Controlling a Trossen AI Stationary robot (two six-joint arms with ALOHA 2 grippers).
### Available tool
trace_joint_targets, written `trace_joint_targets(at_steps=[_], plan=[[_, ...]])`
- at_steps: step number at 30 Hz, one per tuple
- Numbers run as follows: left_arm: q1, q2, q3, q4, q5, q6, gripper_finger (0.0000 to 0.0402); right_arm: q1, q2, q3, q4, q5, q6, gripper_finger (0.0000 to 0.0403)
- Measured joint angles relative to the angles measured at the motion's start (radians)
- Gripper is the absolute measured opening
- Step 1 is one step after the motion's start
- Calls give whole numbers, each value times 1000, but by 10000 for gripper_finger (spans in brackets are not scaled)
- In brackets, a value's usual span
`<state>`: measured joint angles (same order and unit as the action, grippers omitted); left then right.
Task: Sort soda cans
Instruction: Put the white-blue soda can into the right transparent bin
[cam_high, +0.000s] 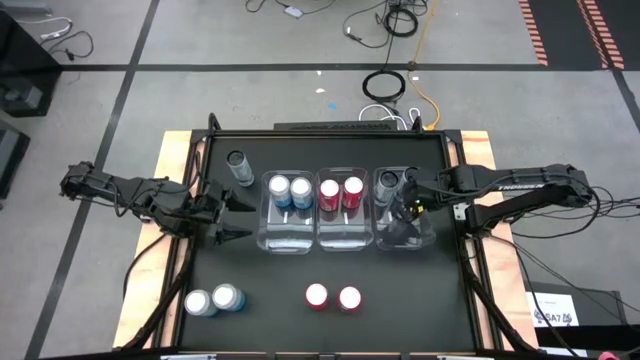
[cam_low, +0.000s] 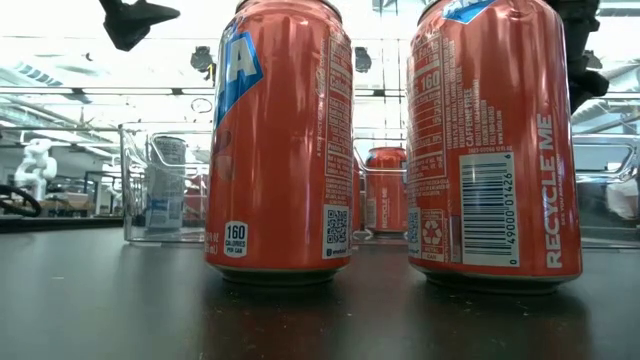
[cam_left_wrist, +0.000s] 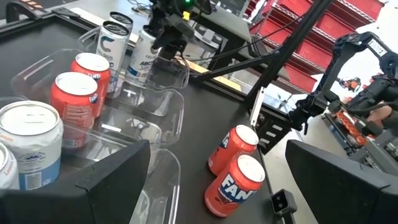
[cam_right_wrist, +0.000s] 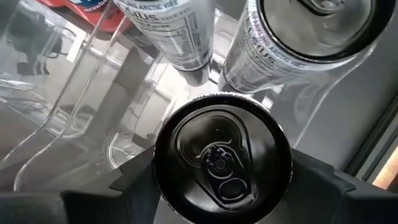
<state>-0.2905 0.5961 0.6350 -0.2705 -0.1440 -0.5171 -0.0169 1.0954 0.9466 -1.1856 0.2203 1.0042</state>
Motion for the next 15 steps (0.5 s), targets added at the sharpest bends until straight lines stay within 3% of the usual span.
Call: trace_joint_targets(at_steps=[15], plan=[[0,0,0,0,7,0,384,-10,25,10,10,-13,29,290]])
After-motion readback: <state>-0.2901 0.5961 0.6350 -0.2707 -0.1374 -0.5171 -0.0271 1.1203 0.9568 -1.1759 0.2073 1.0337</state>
